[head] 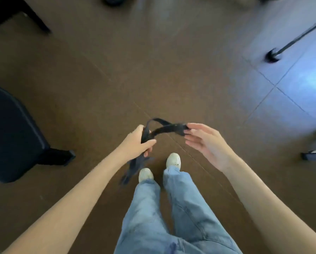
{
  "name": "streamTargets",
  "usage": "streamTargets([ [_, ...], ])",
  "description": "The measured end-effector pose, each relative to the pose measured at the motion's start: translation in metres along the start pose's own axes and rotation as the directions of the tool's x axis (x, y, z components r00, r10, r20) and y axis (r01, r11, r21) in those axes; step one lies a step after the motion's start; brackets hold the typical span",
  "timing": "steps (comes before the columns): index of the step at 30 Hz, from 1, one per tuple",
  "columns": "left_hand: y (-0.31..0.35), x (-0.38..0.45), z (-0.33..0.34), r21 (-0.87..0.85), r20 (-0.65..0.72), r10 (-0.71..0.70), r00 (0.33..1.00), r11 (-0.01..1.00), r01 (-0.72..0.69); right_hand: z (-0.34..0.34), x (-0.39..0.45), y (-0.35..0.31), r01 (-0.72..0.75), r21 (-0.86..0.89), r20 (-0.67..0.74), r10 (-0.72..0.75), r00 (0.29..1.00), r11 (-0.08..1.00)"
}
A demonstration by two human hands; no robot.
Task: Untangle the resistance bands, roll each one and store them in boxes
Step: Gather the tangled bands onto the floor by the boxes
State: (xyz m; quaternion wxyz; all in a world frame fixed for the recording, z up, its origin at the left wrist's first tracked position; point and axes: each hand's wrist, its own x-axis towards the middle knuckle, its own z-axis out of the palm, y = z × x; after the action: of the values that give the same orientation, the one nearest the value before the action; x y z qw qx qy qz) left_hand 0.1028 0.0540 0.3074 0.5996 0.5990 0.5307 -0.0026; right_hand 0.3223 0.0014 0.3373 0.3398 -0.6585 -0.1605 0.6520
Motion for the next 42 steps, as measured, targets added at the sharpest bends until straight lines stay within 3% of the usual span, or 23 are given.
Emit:
streamTargets([
  [2, 0.056, 0.002, 0.012, 0.004, 0.077, 0.064, 0.995, 0.998, -0.064, -0.027, -0.019, 0.002, 0.003, -0.023, 0.063, -0.001, 0.998, 1.000],
  [6, 0.174, 0.023, 0.065, -0.104, 0.173, 0.258, 0.950, 0.964, -0.243, -0.063, -0.040, 0.000, 0.145, -0.058, 0.343, -0.117, 0.932, 0.988],
  [8, 0.229, 0.038, 0.096, -0.160, 0.175, 0.306, 0.936, 0.947, -0.279, -0.082, -0.041, -0.007, 0.198, -0.030, 0.355, -0.175, 0.918, 0.980],
  [10, 0.273, 0.059, 0.124, -0.191, 0.147, 0.330, 0.932, 0.934, -0.300, -0.116, -0.034, -0.020, 0.250, -0.042, 0.147, -0.242, 0.959, 0.967],
  [13, 0.329, 0.100, 0.166, -0.291, 0.113, 0.273, 0.955, 0.929, -0.231, -0.197, -0.021, -0.049, 0.245, -0.152, -0.202, -0.273, 0.941, 0.958],
  [15, 0.368, 0.138, 0.193, -0.279, 0.095, 0.161, 0.982, 0.952, -0.129, -0.256, -0.024, -0.066, 0.239, -0.165, -0.298, -0.279, 0.913, 0.957],
  [17, 0.403, 0.178, 0.213, -0.140, 0.096, 0.083, 0.992, 0.988, -0.069, -0.312, -0.034, -0.086, 0.305, -0.051, -0.342, -0.303, 0.889, 0.951],
  [19, 0.432, 0.204, 0.235, 0.092, 0.299, 0.051, 0.953, 0.992, -0.082, -0.363, -0.042, -0.112, 0.406, 0.141, -0.389, -0.327, 0.861, 0.903],
  [21, 0.454, 0.217, 0.268, 0.100, 0.582, 0.025, 0.813, 0.990, -0.101, -0.409, -0.042, -0.141, 0.494, 0.267, -0.459, -0.342, 0.820, 0.828],
  [23, 0.477, 0.230, 0.306, 0.065, 0.686, 0.034, 0.727, 0.992, -0.108, -0.453, -0.037, -0.170, 0.533, 0.287, -0.556, -0.315, 0.769, 0.796],
  [27, 0.549, 0.300, 0.364, 0.080, 0.766, 0.126, 0.630, 0.955, -0.287, -0.554, -0.019, -0.212, 0.564, 0.241, -0.732, -0.234, 0.640, 0.790],
  [30, 0.620, 0.370, 0.398, 0.160, 0.752, 0.241, 0.613, 0.836, -0.524, -0.650, -0.002, -0.241, 0.626, 0.373, -0.813, -0.083, 0.576, 0.685],
  [32, 0.668, 0.414, 0.424, 0.148, 0.698, 0.370, 0.613, 0.763, -0.629, -0.709, 0.009, -0.257, 0.648, 0.527, -0.798, 0.059, 0.599, 0.549],
  [34, 0.723, 0.444, 0.451, 0.121, 0.668, 0.480, 0.568, 0.684, -0.720, -0.756, 0.017, -0.272, 0.618, 0.639, -0.737, 0.136, 0.662, 0.458],
  [36, 0.777, 0.466, 0.479, 0.067, 0.673, 0.532, 0.515, 0.649, -0.758, -0.794, 0.024, -0.283, 0.537, 0.667, -0.686, 0.145, 0.713, 0.517],
  [38, 0.825, 0.482, 0.510, -0.006, 0.671, 0.550, 0.496, 0.674, -0.739, -0.831, 0.035, -0.286, 0.433, 0.630, -0.666, 0.163, 0.728, 0.645],
  [40, 0.868, 0.497, 0.545, -0.071, 0.681, 0.533, 0.502, 0.731, -0.679, -0.870, 0.046, -0.286, 0.287, 0.517, -0.709, 0.216, 0.671, 0.806],
  [42, 0.902, 0.511, 0.582, -0.138, 0.717, 0.479, 0.506, 0.810, -0.570, -0.911, 0.060, -0.289, 0.114, 0.286, -0.800, 0.172, 0.575, 0.951],
])
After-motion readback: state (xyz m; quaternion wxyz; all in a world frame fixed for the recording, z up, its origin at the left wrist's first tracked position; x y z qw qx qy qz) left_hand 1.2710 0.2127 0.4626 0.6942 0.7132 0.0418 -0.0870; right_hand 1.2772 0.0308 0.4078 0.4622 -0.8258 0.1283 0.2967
